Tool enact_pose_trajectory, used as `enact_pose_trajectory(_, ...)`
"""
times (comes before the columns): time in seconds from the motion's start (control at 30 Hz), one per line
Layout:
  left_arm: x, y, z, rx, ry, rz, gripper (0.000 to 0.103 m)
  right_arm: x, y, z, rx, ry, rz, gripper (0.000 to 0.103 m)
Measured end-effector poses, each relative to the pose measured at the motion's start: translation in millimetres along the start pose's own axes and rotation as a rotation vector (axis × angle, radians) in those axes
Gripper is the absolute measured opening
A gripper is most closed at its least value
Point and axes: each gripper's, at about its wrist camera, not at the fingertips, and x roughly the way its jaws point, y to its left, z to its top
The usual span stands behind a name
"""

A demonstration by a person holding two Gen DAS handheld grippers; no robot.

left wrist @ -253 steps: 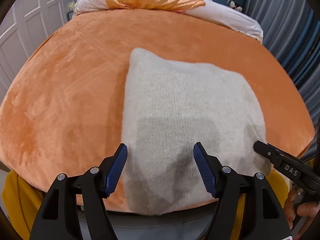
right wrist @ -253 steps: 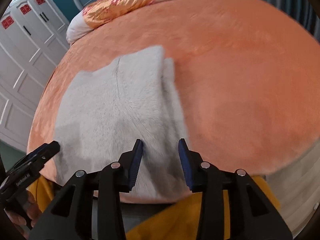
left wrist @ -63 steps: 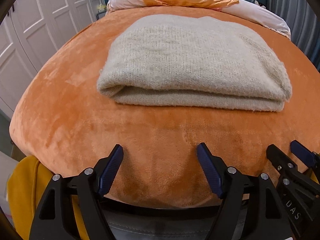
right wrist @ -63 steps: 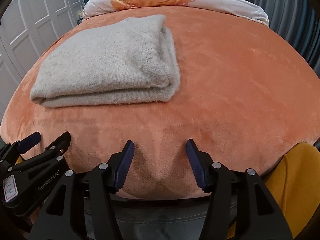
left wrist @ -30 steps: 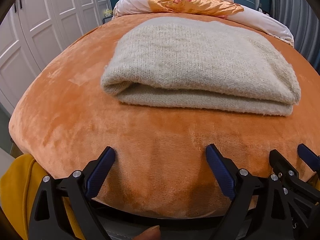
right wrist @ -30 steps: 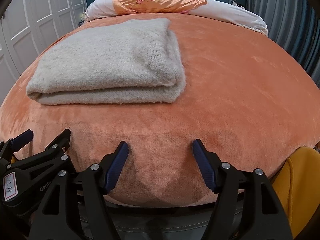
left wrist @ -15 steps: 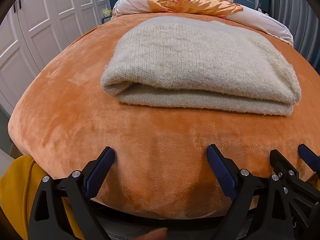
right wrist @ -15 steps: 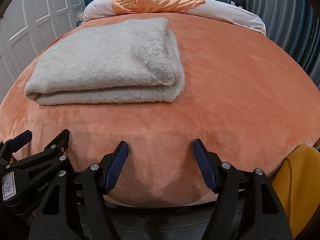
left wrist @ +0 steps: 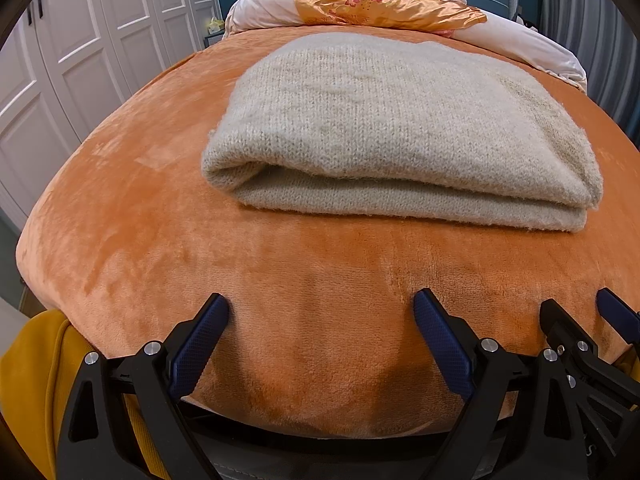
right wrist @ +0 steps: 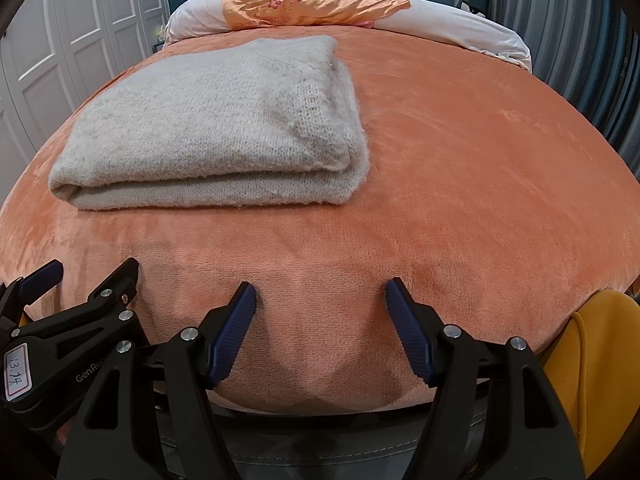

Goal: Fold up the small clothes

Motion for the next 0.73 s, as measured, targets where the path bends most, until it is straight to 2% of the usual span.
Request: enact_pose_trajectory(0.73, -11, -5, -2, -0.012, -0.040, 0.034, 0.090, -9, 11, -1, 0.013, 0.001, -0.027, 0.064)
